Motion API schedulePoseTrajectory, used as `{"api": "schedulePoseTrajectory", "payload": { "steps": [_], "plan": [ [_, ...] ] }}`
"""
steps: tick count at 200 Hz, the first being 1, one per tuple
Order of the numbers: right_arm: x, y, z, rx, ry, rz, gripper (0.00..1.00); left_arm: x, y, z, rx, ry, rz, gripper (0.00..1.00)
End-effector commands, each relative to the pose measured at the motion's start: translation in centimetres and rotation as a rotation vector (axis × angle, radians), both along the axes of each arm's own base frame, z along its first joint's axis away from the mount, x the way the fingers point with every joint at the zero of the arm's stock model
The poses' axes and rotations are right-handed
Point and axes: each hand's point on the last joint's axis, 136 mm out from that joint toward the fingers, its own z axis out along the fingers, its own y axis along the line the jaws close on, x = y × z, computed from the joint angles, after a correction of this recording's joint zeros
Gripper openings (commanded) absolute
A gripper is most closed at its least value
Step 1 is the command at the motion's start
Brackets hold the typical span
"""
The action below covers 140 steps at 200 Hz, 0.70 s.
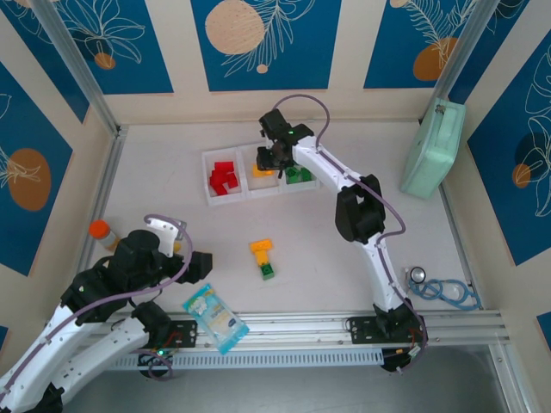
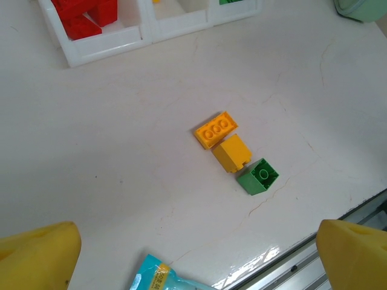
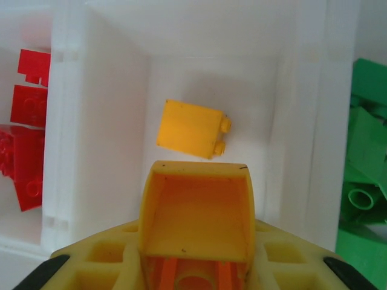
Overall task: Sort the legos into containers by color
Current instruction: Place the lego in the container.
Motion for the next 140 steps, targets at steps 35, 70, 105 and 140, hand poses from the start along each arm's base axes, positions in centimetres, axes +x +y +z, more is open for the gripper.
{"api": "schedulePoseTrajectory", "payload": {
  "steps": [35,70,105,140],
  "plan": [
    [-0.4,0.8,-3.4,-0.168,-0.010,0.054,0.28,0.1,0.1,0.2,-0.005,-0.023,0.004,1.00],
    [-0.6,0.6,-4.8,-0.182,0.018,0.035,0.34,0.1,0.1,0.3,-0.005,-0.024,0.005,0.99],
    [-0.9,0.7,-4.3,-0.174,0.027,0.015,0.51,0.2,0.3,0.3,-0.001,-0.027,0.012,0.99],
    [-1.9,1.3,-1.9,-0.155,0.012,0.023,0.75,0.3,0.4,0.2,0.004,-0.029,0.019,0.99]
  ]
}}
